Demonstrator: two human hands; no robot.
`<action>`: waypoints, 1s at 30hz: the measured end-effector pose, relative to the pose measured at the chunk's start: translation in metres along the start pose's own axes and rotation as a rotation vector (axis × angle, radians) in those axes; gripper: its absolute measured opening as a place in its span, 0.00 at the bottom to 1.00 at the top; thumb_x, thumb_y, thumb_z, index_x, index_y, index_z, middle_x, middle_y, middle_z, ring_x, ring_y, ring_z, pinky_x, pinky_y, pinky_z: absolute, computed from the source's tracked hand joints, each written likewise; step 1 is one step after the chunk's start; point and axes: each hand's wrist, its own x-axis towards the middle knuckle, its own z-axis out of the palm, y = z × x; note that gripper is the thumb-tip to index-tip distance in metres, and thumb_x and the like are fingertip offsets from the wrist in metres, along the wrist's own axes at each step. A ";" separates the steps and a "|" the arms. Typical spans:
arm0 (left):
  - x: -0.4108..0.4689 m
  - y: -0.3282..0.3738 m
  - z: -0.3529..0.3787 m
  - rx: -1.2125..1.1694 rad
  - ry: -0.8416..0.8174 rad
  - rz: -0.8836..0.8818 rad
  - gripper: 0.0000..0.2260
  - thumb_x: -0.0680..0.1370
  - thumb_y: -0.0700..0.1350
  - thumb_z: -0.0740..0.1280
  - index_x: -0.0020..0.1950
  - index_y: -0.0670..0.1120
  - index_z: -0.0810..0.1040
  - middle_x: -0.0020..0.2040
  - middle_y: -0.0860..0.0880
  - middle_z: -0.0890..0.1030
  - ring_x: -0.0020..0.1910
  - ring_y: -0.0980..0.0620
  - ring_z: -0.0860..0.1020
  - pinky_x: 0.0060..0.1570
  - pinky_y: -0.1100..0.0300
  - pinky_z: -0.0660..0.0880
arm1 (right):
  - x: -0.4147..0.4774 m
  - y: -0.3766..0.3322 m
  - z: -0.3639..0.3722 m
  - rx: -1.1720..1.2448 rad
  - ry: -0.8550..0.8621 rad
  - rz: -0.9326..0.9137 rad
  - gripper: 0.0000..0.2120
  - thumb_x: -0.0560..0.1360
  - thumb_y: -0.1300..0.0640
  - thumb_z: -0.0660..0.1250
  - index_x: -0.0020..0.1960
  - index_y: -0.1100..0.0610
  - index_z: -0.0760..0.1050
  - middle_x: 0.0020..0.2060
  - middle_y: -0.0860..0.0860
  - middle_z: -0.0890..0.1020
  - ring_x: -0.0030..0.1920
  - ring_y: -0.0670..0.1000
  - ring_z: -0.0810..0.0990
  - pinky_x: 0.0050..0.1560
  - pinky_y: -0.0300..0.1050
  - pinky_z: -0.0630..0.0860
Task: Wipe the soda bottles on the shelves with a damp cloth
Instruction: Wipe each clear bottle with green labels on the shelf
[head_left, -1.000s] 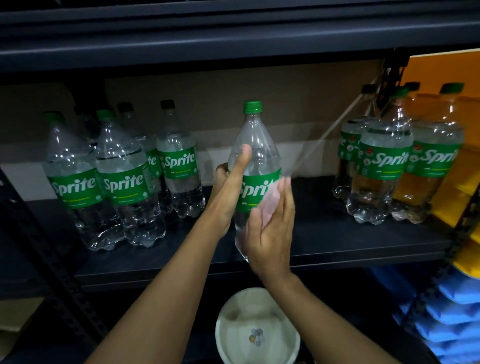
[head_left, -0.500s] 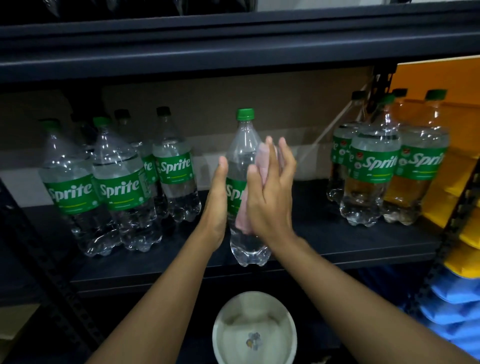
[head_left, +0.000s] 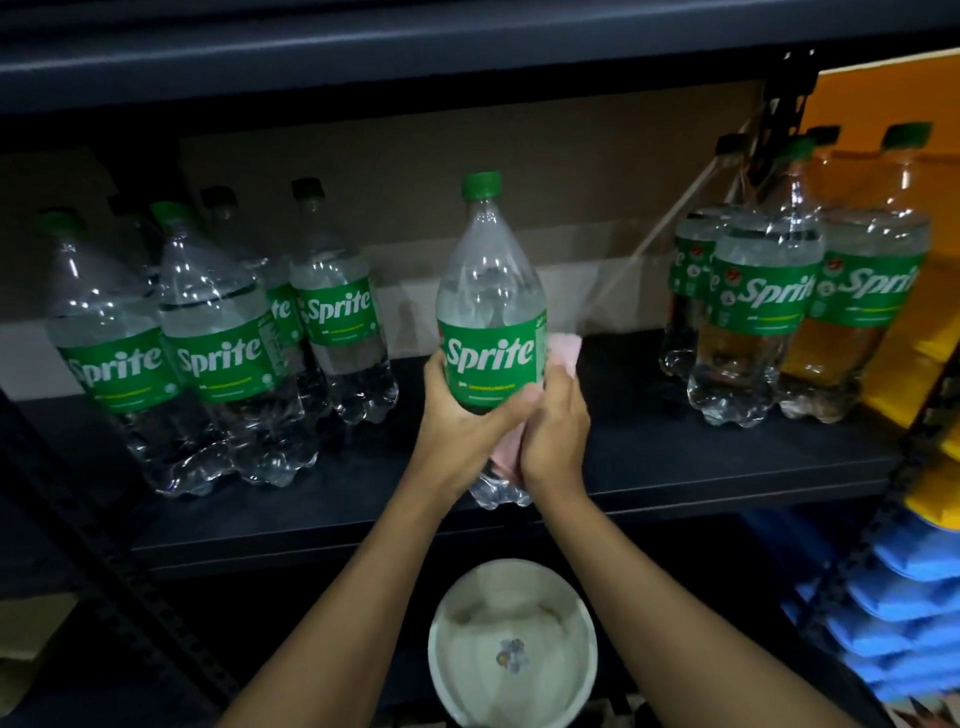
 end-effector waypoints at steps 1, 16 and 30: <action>0.000 -0.001 0.002 0.055 0.014 0.020 0.47 0.59 0.54 0.84 0.72 0.46 0.67 0.60 0.54 0.83 0.57 0.60 0.84 0.56 0.62 0.80 | -0.003 0.008 -0.004 -0.026 -0.024 0.028 0.18 0.83 0.43 0.53 0.49 0.45 0.80 0.43 0.43 0.86 0.46 0.44 0.83 0.53 0.51 0.78; -0.017 0.024 0.041 -0.631 0.041 -0.493 0.42 0.71 0.72 0.72 0.70 0.38 0.80 0.61 0.35 0.84 0.59 0.36 0.85 0.63 0.41 0.81 | -0.046 0.000 -0.085 -0.439 -0.079 -0.692 0.26 0.83 0.43 0.57 0.74 0.57 0.72 0.71 0.50 0.73 0.72 0.48 0.69 0.72 0.44 0.65; -0.025 0.060 0.062 -0.667 -0.025 -0.576 0.30 0.80 0.67 0.64 0.54 0.39 0.85 0.48 0.39 0.87 0.41 0.42 0.87 0.42 0.52 0.85 | -0.049 -0.046 -0.089 -0.425 0.138 -0.826 0.26 0.83 0.43 0.55 0.64 0.62 0.79 0.62 0.54 0.77 0.59 0.54 0.74 0.61 0.50 0.71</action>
